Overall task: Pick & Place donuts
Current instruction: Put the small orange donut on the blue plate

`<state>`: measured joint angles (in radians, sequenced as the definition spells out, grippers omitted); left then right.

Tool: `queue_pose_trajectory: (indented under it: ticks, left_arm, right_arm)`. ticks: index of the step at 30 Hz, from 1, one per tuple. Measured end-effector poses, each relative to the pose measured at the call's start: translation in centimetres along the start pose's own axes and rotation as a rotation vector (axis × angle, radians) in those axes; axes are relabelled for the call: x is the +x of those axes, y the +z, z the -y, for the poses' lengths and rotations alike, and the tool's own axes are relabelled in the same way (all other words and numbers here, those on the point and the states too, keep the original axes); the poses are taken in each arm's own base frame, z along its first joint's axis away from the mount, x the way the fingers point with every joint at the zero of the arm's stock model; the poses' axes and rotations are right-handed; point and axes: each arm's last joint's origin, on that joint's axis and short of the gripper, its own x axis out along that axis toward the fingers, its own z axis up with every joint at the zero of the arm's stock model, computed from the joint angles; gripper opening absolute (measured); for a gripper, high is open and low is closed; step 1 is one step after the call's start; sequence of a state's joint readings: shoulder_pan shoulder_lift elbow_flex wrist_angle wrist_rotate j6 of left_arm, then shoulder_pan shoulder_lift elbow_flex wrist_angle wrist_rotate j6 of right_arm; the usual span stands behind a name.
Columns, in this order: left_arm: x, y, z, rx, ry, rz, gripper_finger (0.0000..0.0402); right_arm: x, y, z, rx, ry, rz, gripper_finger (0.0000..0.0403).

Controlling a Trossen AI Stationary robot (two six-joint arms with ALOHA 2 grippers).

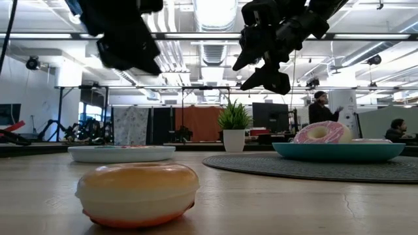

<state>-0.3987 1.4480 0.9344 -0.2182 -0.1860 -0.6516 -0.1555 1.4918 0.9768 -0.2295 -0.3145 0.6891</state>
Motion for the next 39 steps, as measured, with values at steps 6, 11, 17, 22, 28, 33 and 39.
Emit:
queue_pose_trajectory:
  ticks: [6,11,17,22,28,33,39]
  left_arm:
    - [3.8,-1.5,3.4,0.023,-0.143,-0.03,0.0133]
    - [6.7,-2.6,6.6,0.239,-0.148,-0.1,0.0133]
    - [9.3,-3.4,9.2,0.48,-0.137,-0.181,0.0133]
    - [9.6,-3.1,9.8,0.509,-0.138,-0.158,0.0133]
    - [9.3,-4.2,10.5,0.563,-0.143,-0.179,0.0133]
    - [9.1,-5.4,11.3,0.613,-0.152,-0.191,0.0133]
    - [10.2,-6.7,11.1,0.642,-0.102,-0.207,0.0133]
  right_arm:
    - [0.0,0.0,0.0,-0.008,-0.002,-0.003,0.0203]
    - [-0.1,-0.3,-0.1,-0.009,-0.006,-0.019,0.0203]
    - [-0.2,-0.8,-0.2,-0.014,-0.022,-0.048,0.0203]
    - [-0.4,-1.0,-0.4,-0.025,-0.022,-0.056,0.0203]
    - [-0.7,-1.0,-0.5,-0.049,-0.019,-0.054,0.0203]
    - [-0.7,-1.0,-0.5,-0.058,-0.022,-0.054,0.0203]
    - [-0.7,-1.1,-0.4,-0.057,-0.026,-0.058,0.0203]
